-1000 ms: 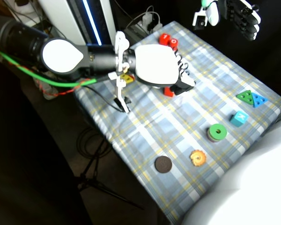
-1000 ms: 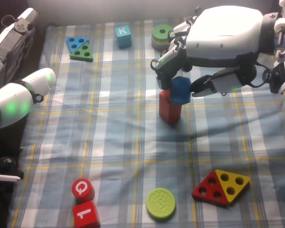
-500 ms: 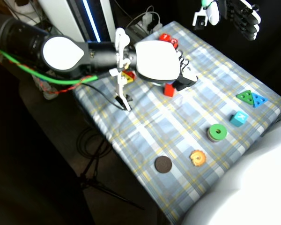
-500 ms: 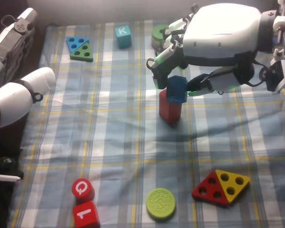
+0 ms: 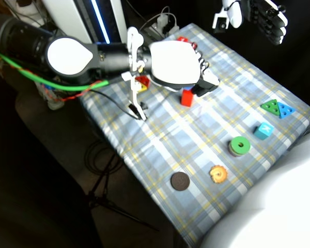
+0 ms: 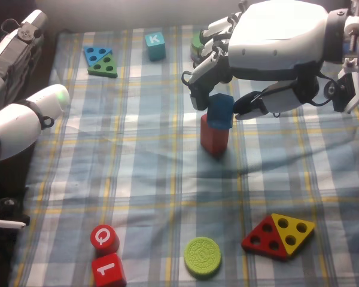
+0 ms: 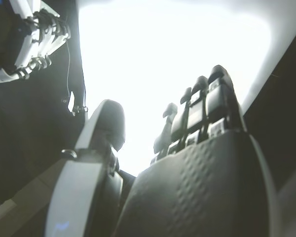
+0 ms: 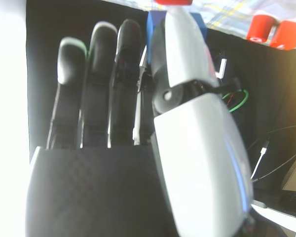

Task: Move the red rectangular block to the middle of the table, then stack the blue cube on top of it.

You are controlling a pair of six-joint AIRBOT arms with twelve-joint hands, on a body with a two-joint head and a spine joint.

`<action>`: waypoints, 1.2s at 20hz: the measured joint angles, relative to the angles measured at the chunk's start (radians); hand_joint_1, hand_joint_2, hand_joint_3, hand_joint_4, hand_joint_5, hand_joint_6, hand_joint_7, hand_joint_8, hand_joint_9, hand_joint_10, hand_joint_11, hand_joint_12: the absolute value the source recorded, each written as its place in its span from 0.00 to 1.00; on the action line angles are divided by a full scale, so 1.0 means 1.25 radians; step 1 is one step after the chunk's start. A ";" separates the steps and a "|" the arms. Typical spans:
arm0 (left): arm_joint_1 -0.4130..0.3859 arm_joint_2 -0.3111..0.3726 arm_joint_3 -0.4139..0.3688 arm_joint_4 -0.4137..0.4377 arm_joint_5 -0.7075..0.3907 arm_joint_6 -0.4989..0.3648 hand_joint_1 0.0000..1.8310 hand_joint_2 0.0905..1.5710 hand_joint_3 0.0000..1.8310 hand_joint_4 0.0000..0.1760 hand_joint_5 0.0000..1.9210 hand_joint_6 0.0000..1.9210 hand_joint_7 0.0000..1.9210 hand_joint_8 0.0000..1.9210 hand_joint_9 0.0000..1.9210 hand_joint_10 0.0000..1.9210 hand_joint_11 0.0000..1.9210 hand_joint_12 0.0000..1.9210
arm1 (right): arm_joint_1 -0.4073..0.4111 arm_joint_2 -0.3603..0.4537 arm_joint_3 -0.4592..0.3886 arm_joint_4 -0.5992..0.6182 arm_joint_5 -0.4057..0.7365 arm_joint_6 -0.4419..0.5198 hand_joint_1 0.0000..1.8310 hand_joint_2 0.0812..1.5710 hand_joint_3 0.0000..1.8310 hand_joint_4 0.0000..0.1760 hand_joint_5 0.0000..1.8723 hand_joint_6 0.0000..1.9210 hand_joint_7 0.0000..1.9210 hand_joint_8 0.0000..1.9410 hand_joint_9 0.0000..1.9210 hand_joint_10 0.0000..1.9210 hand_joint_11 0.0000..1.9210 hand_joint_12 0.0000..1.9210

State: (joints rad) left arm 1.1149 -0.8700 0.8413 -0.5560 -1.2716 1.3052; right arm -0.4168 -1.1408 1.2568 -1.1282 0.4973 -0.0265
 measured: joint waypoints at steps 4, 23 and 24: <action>0.000 0.000 0.000 0.000 0.000 0.000 0.40 0.93 0.00 0.69 0.00 0.00 0.00 0.00 0.00 0.00 0.00 0.00 | 0.000 0.000 0.005 -0.002 0.001 0.000 0.65 0.73 0.00 0.00 0.49 0.54 0.43 0.67 0.25 0.69 0.06 1.00; 0.003 0.000 -0.001 -0.001 0.000 -0.001 0.43 0.93 0.00 0.55 0.00 0.00 0.00 0.00 0.00 0.00 0.00 0.00 | 0.000 -0.010 0.022 -0.002 -0.003 0.000 0.66 0.73 0.00 0.00 0.49 0.51 0.43 0.71 0.24 0.72 0.05 1.00; 0.003 0.000 -0.001 -0.001 0.000 -0.001 0.43 0.93 0.00 0.53 0.00 0.00 0.00 0.00 0.00 0.00 0.00 0.00 | 0.000 -0.012 0.022 -0.002 -0.005 0.000 0.66 0.73 0.00 0.00 0.50 0.50 0.43 0.71 0.24 0.72 0.05 1.00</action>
State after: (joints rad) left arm 1.1191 -0.8700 0.8402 -0.5571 -1.2720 1.3041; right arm -0.4168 -1.1557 1.2846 -1.1301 0.4911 -0.0265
